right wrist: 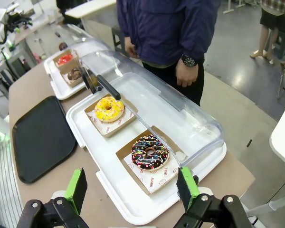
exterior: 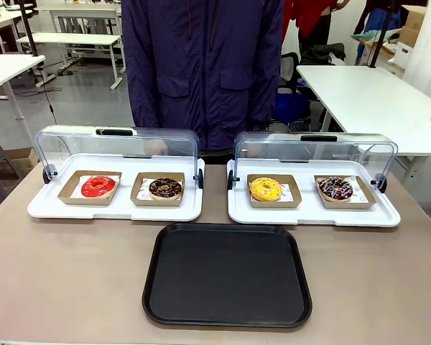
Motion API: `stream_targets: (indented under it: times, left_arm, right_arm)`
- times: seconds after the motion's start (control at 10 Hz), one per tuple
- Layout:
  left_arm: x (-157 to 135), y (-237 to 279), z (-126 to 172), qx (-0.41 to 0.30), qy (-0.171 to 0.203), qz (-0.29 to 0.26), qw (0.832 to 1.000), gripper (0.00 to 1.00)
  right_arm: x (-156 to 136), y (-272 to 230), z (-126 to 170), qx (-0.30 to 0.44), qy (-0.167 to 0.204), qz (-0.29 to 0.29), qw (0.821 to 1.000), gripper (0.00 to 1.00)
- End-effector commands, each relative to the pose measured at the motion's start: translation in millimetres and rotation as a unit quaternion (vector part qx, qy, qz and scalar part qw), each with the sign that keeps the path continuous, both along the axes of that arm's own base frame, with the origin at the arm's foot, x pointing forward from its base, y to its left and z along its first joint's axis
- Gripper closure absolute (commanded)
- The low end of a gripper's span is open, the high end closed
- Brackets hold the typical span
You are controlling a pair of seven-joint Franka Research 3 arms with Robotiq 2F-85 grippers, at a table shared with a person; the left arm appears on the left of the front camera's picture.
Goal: Move the first donut from the left to the tray.
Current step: Pick up the Paper togo box containing the Donut indicated by the person and place it on the Handle tray.
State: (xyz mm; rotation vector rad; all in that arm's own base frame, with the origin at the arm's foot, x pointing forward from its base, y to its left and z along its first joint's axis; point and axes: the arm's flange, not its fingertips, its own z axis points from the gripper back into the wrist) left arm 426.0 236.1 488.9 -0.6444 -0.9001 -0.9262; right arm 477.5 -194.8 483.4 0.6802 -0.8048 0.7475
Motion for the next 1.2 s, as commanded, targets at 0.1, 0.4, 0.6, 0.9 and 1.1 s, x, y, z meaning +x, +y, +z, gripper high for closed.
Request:
stream_targets:
  times: [0.1, 0.4, 0.6, 0.9, 1.1]
  left_arm:
    - [0.1, -0.8, 1.7, -0.002, -0.002, 0.002, 1.0, 0.0]
    - [0.1, -0.8, 1.7, -0.002, -0.002, 0.002, 1.0, 0.0]
    - [0.1, -0.8, 1.7, -0.002, -0.002, 0.002, 1.0, 0.0]
    - [0.1, -0.8, 1.7, -0.002, -0.002, 0.002, 1.0, 0.0]
    - [0.1, -0.8, 1.7, -0.002, -0.002, 0.002, 1.0, 0.0]
  right_arm:
    - [-0.9, 0.7, 2.9, 0.0, -0.003, 0.001, 1.0, 0.0]
    - [-0.9, 0.7, 2.9, 0.0, -0.003, 0.001, 1.0, 0.0]
    - [-0.9, 0.7, 2.9, 0.0, -0.003, 0.001, 1.0, 0.0]
    - [-0.9, 0.7, 2.9, 0.0, -0.003, 0.001, 1.0, 0.0]
    - [-0.9, 0.7, 2.9, 0.0, -0.003, 0.001, 1.0, 0.0]
